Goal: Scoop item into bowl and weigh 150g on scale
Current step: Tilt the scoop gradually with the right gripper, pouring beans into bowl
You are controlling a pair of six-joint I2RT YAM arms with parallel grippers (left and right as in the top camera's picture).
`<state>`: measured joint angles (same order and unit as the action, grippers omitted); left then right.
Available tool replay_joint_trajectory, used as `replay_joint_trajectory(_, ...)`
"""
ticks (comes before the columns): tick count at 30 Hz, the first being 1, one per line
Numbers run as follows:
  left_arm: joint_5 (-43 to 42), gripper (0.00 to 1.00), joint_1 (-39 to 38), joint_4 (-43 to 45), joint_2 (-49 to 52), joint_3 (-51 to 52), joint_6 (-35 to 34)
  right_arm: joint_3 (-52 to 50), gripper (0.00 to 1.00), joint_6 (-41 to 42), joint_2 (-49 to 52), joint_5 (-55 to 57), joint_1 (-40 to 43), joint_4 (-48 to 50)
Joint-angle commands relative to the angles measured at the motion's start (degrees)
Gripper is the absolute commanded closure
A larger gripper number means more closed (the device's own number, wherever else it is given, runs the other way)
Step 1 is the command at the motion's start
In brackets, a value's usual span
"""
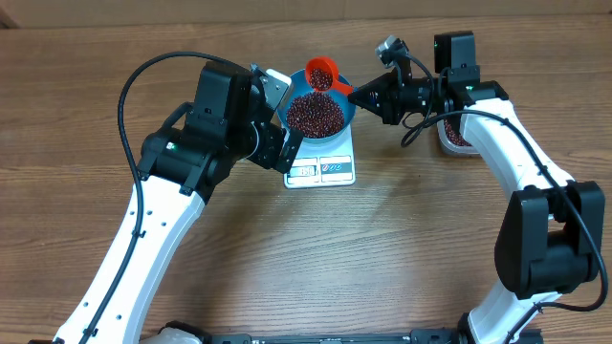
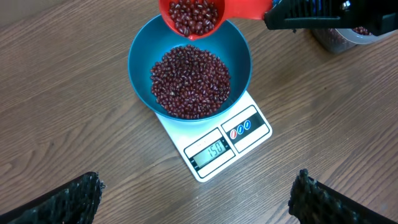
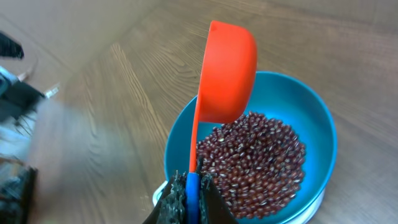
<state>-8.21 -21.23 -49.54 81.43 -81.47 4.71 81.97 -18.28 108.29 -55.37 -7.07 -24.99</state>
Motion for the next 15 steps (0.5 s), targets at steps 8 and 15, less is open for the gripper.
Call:
replay_joint_trajectory(8, -0.6, 0.00, 0.3, 0.1, -0.1, -0.6, 1.1, 0.3, 0.96, 23.5, 0.0, -9.2, 0.1, 0.3)
replay_joint_trajectory(15, -0.6, 0.00, 0.3, 0.1, -0.1, -0.6, 1.1, 0.7, 0.96, 35.3, -0.7, -20.9, 2.8, 0.7)
